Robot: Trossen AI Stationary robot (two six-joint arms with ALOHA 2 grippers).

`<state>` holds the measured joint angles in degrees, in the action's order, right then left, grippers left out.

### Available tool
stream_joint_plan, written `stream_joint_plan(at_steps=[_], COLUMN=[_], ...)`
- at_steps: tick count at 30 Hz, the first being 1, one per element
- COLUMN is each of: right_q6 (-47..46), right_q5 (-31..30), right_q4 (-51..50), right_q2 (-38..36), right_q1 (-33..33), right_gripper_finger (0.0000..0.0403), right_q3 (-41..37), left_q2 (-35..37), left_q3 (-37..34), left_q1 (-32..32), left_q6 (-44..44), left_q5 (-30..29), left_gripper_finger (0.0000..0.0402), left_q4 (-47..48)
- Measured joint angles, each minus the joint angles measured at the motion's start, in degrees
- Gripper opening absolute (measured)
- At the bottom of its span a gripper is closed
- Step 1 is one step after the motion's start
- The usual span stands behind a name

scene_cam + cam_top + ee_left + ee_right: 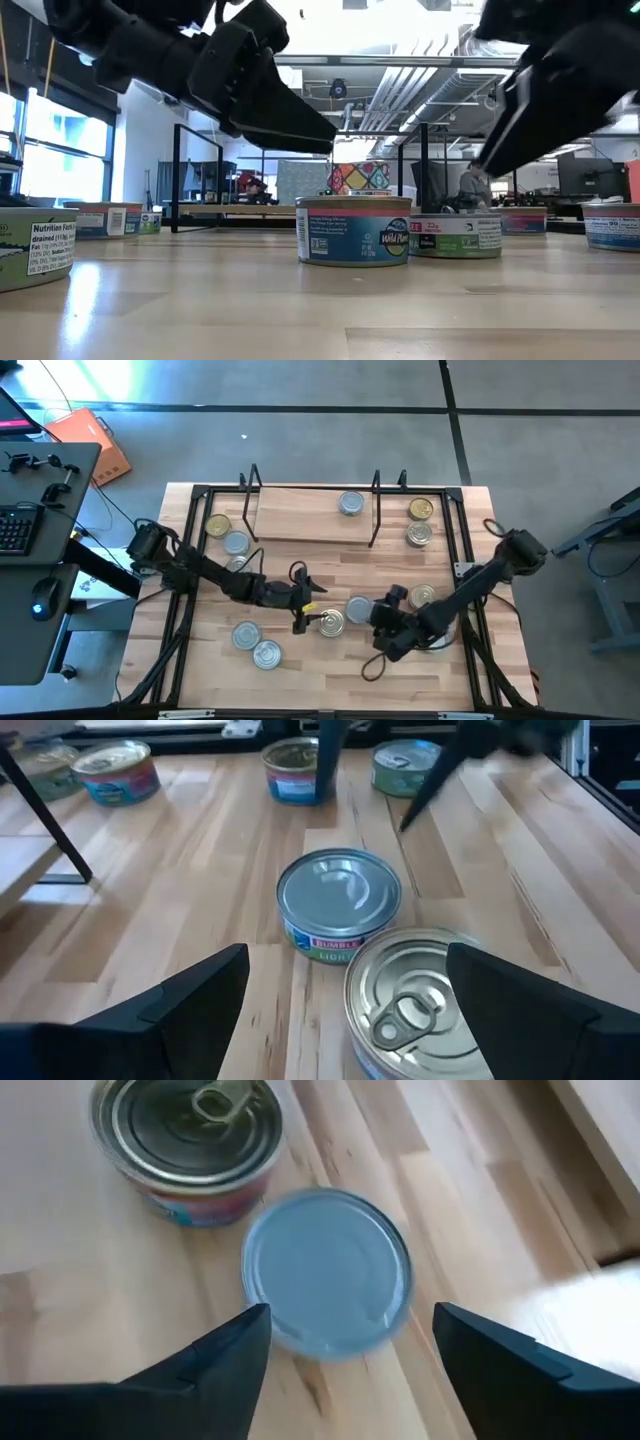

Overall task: Stack canned seafood by type on shelf
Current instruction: Adjust the cans

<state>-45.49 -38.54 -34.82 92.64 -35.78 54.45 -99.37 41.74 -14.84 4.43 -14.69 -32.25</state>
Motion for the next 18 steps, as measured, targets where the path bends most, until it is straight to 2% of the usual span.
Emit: stream_joint_plan(at_steps=[4, 7, 13, 18], right_q6=[-8.66, -10.34, -2.82, 4.14], right_q5=[0.23, 1.67, 1.85, 1.87], right_q4=[-0.3, 7.2, 35.11, 48.63], right_q2=[-1.79, -1.37, 0.85, 3.35], right_q1=[-1.79, -2.11, 0.46, 4.23], right_gripper_finger=[0.0312, 0.0339, 0.0371, 0.0374], right_q3=[-3.67, -8.97, -20.56, -24.84], left_q2=[-0.34, -1.13, -3.66, -7.18], left_q3=[0.0, 0.02, 0.02, 0.02], left_q1=[1.38, 2.28, 4.52, 7.13], left_q6=[-0.06, -0.26, -1.22, 0.92], left_q5=[1.8, 2.52, 3.35, 8.81], left_gripper_finger=[0.0335, 0.0335, 0.0335, 0.0335], left_q4=[0.08, -0.24, -0.26, -2.04])
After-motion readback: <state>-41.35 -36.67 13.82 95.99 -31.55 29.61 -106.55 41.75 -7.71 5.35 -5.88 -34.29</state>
